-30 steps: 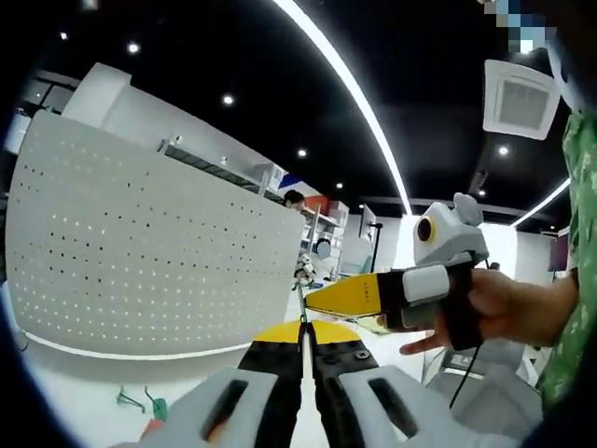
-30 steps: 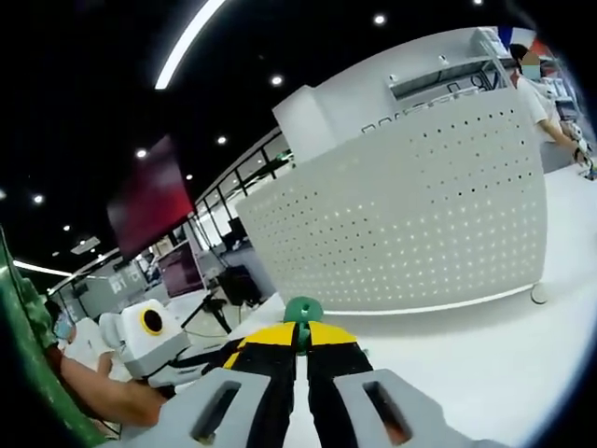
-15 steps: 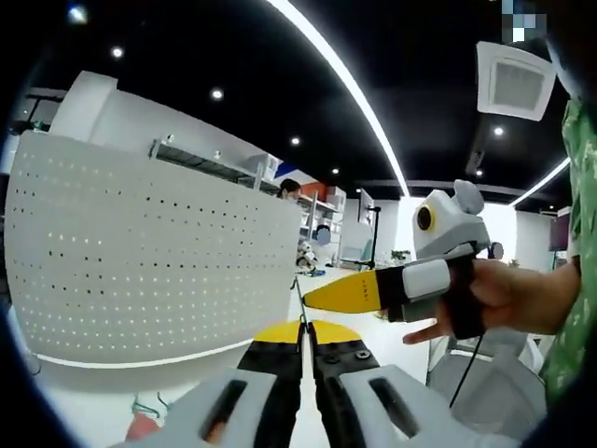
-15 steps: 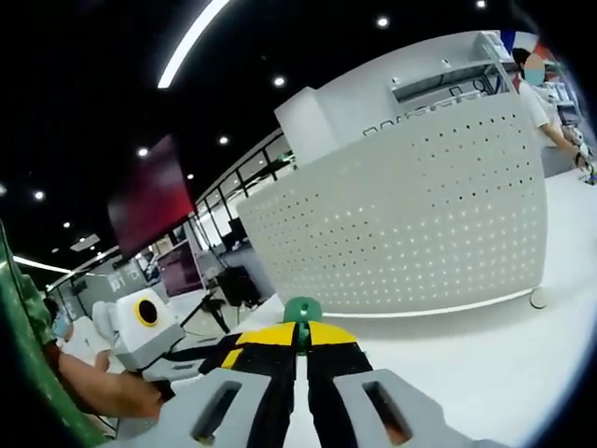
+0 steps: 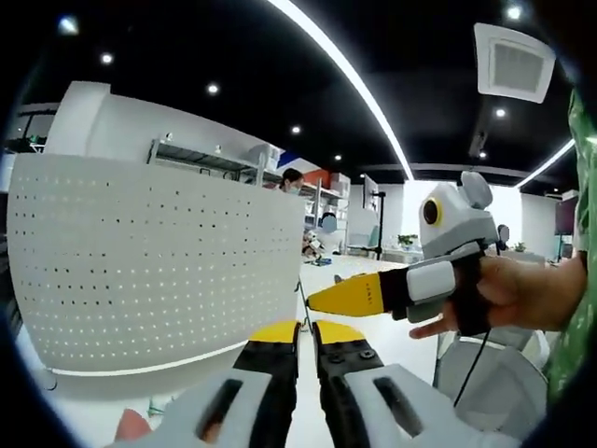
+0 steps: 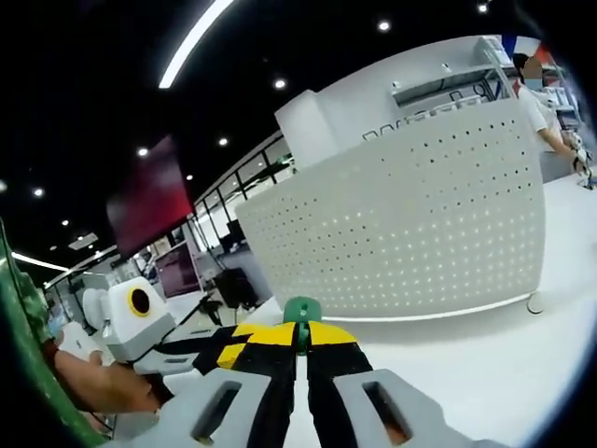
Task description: Insert the hook assembly into the mounting plate slot until the hook locks in place.
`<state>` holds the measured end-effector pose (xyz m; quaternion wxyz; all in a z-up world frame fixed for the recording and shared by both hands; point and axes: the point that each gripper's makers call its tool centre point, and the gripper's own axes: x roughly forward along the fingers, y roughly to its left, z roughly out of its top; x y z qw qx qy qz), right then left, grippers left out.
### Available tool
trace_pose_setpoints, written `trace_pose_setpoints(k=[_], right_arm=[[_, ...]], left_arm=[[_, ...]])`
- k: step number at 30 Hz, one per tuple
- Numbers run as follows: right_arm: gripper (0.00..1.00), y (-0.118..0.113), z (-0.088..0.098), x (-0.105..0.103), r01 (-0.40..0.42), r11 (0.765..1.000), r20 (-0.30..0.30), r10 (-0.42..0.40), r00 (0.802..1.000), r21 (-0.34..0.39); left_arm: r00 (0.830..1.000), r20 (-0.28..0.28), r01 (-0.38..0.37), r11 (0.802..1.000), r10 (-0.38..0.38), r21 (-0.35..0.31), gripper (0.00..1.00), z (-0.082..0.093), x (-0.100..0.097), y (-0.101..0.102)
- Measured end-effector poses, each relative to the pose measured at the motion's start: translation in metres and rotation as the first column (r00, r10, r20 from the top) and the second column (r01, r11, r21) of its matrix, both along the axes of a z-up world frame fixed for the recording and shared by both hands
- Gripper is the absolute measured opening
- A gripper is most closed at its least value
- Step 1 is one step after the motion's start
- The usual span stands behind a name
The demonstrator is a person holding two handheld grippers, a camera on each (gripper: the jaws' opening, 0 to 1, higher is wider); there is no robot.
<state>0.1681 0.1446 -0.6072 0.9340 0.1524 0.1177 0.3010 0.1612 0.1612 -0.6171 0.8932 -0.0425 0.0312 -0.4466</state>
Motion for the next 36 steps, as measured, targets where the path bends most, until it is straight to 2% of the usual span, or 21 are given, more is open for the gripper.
trace_pose_setpoints(k=[7,14,20,26,30,34,36], right_arm=[[0.01,-0.001,0.003,0.001,0.003,1.0,0.01,-0.003,1.0,-0.003],[0.01,-0.004,0.004,0.002,0.01,1.0,0.017,-0.009,1.0,-0.007],[0.01,-0.006,0.005,0.002,0.016,1.0,0.022,-0.015,1.0,-0.011],[0.01,-0.008,0.006,0.003,0.023,0.999,0.032,-0.022,0.999,-0.028],[0.01,-0.008,0.007,0.003,0.025,0.999,0.037,-0.023,0.999,-0.035],[0.01,-0.009,0.007,0.003,0.026,0.999,0.039,-0.025,0.999,-0.04],[0.01,-0.009,0.008,0.002,0.028,0.999,0.042,-0.026,0.999,-0.041]], left_arm=[[1.0,-0.01,-0.009,1.0,0.009,0.002,0.12,0.003,0.002,0.003],[0.999,0.023,-0.025,1.0,0.025,-0.002,0.25,0.013,0.004,0.005],[0.999,0.026,-0.031,0.999,0.031,-0.006,0.32,0.015,0.004,0.006],[0.999,0.015,-0.04,0.999,0.04,-0.008,0.4,0.017,0.005,0.008],[0.999,-0.021,-0.043,0.999,0.043,-0.012,0.48,0.015,0.006,0.01],[0.999,-0.024,-0.043,0.999,0.043,-0.007,0.5,0.014,0.005,0.01],[0.998,-0.045,-0.047,0.999,0.046,-0.022,0.61,0.015,0.006,0.01]])
